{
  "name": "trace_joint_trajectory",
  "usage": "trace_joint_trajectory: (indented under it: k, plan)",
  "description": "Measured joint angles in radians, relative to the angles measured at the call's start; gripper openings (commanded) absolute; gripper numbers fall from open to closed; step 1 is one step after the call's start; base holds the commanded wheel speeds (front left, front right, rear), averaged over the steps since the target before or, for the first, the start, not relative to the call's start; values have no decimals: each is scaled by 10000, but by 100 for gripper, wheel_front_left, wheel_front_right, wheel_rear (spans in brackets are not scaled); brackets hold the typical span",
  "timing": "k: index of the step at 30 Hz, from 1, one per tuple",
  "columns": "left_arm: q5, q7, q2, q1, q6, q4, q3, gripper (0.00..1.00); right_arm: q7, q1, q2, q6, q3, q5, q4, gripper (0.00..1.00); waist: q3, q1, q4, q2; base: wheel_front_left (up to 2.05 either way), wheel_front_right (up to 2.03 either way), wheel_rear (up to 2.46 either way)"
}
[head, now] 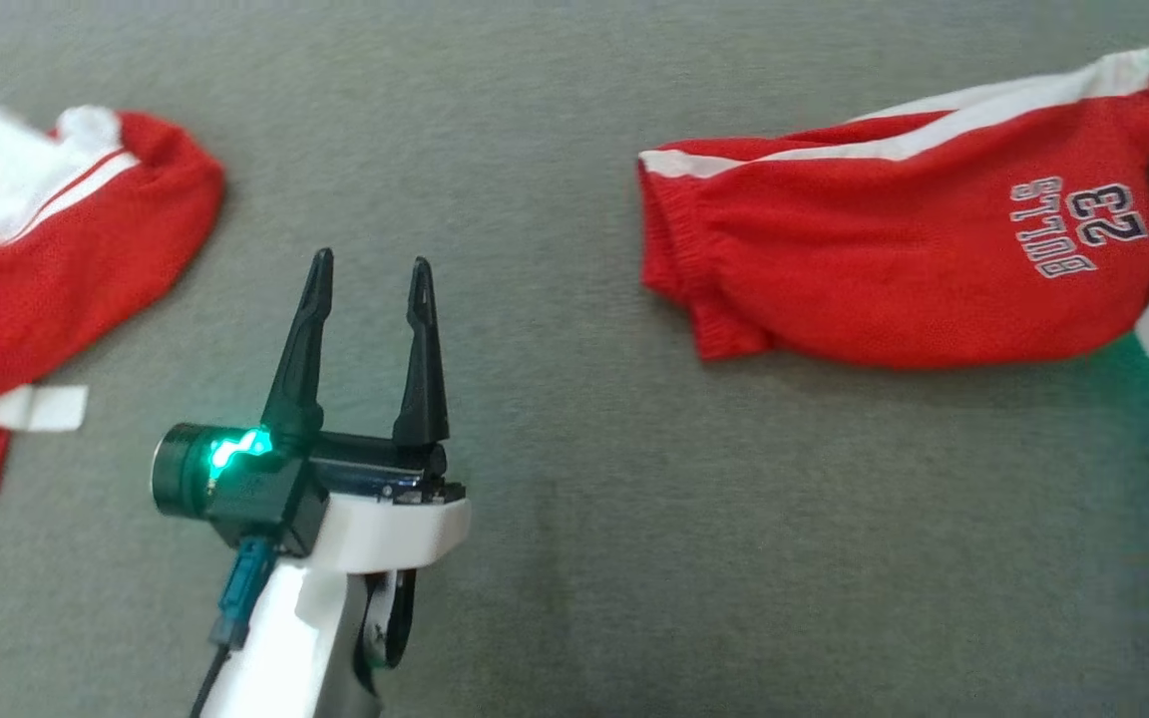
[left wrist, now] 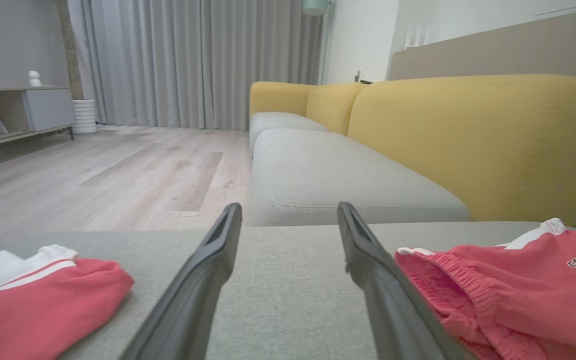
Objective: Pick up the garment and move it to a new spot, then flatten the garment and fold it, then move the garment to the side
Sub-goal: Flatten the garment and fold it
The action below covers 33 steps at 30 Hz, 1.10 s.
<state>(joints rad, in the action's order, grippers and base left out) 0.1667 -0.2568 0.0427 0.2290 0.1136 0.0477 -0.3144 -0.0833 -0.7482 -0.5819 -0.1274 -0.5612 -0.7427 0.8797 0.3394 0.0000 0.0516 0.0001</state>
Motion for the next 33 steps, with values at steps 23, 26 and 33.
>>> trace_joint_trajectory:
  k: [23,26,33]
  plan:
    - [199,0,0,-155,-313,514,389,100,-1256,207,75,0,-13,-278,-2017,0,-527,-1,-764,0,0,0,0]
    - [203,0,2,-306,-309,516,391,100,-993,305,362,0,-15,-309,-2859,0,-630,-1,-657,0,0,0,0]
    - [441,0,2,-468,-263,537,332,100,-61,1458,2155,0,-203,-35,-4324,11,-783,-1,-319,0,0,0,0]
